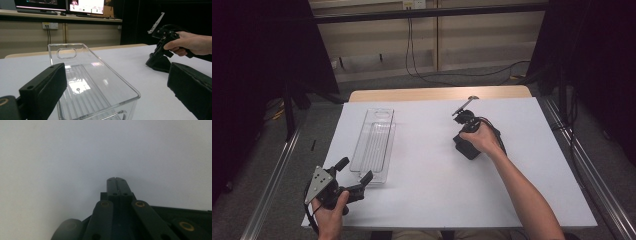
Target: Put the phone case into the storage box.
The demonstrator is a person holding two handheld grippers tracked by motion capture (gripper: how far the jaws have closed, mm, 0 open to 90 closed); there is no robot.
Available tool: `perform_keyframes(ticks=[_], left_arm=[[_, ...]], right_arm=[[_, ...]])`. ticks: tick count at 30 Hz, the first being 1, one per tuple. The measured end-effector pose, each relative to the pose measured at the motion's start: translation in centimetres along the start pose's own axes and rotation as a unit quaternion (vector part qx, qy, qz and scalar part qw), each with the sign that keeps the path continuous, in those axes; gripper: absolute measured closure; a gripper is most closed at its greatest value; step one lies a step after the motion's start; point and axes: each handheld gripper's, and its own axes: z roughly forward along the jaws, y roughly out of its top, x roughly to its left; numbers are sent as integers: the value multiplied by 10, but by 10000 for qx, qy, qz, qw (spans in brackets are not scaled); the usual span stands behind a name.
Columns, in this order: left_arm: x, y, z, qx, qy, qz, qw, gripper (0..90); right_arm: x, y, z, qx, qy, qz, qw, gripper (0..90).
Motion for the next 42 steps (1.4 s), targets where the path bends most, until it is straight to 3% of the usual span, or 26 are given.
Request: perform_keyframes(ticks=[25,28,29,37,40,42], left_arm=[[3,0,0,7,95,-18,10000,26],[2,-1,1,10,65,-43,10000,26],[3,-1,1,24,75,-15,10000,26],[1,-1,7,12,82,-14,10000,27],[1,-1,8,15,87,0,10000,27],[1,-1,8,3,96,-4,10000,27]], right_arm=[[6,-36,-17,107,70,-24,9999,900],[5,-39,-17,-7,94,-98,9999,900],[5,-40,-18,97,73,-63,9999,900],[5,-49,-22,33,122,-111,9999,900],[7,-53,-24,39,143,-4,9999,900],[5,-57,-25,-5,151,-97,9998,900]])
